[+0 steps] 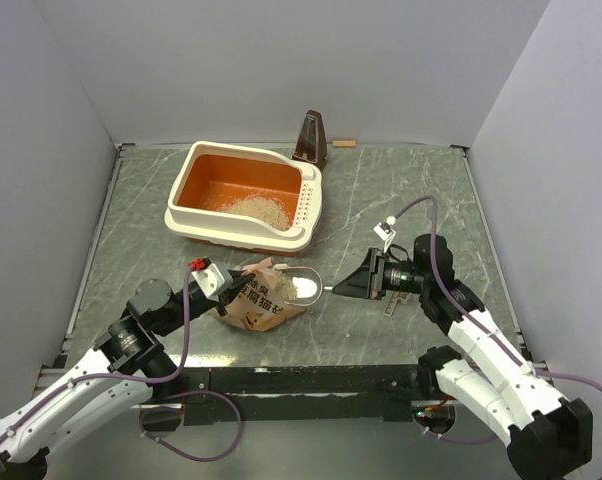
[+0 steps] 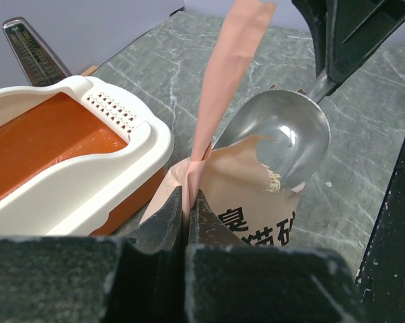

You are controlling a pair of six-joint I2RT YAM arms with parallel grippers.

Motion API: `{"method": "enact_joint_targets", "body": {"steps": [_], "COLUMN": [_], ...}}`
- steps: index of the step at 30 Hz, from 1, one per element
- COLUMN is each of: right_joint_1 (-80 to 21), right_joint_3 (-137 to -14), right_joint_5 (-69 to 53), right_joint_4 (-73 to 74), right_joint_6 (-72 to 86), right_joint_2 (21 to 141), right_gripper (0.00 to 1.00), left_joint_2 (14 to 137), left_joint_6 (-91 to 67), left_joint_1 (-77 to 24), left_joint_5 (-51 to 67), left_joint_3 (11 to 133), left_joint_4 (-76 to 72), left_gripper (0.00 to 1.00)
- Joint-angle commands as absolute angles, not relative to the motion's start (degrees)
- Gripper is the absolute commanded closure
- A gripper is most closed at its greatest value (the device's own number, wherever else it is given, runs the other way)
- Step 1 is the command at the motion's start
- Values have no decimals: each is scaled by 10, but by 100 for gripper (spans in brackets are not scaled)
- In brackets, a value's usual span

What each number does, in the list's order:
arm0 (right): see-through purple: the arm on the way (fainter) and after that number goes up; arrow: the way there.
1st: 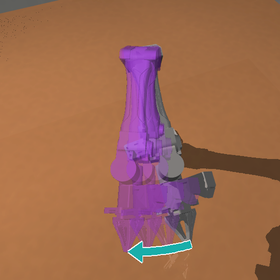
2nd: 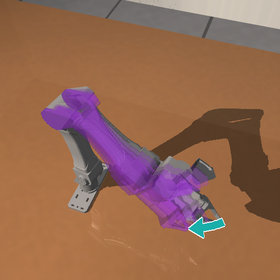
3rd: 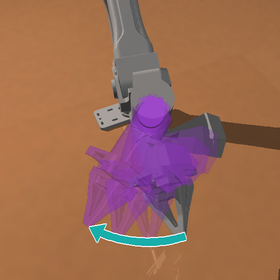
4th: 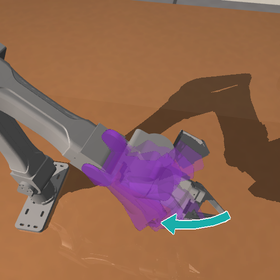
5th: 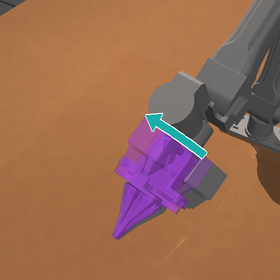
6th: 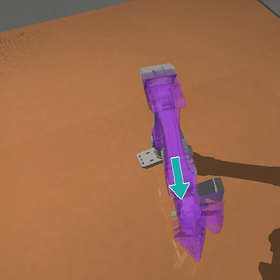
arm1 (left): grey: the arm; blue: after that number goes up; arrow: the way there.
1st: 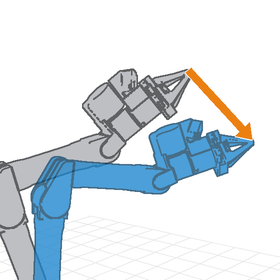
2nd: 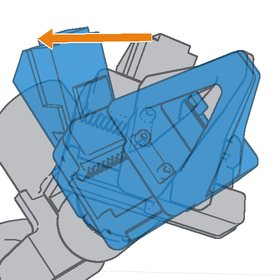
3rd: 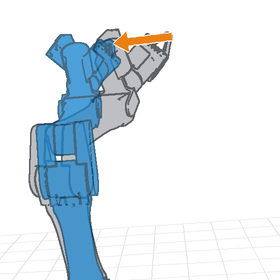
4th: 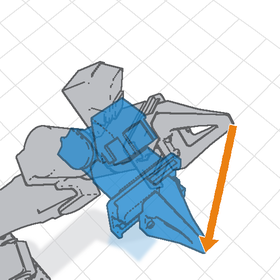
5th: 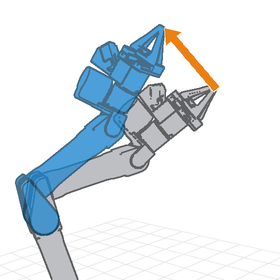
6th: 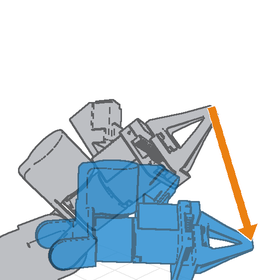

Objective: Fill the litter box with clean litter

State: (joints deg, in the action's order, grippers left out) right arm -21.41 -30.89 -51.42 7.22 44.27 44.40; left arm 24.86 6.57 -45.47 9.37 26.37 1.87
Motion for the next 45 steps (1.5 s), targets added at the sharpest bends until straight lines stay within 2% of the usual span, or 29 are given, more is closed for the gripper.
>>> {"method": "enact_joint_targets", "body": {"steps": [1,12,26,45], "right_joint_1": [-193,-152,-115,-99], "right_joint_3": [-309,-312,-258,-301], "right_joint_5": [-563,-582,-619,-611], "right_joint_4": [94,172,131,160], "right_joint_6": [445,434,496,533], "right_joint_2": [410,370,316,292], "right_gripper": [100,100,100,100], "left_joint_2": [242,243,243,200], "left_joint_6": [62,65,66,64], "left_joint_1": [-458,-462,-463,-464], "left_joint_5": [101,98,91,62], "left_joint_3": [277,277,277,274], "left_joint_4": [-53,-51,-49,-58], "left_gripper": [99,99,99,99]}}
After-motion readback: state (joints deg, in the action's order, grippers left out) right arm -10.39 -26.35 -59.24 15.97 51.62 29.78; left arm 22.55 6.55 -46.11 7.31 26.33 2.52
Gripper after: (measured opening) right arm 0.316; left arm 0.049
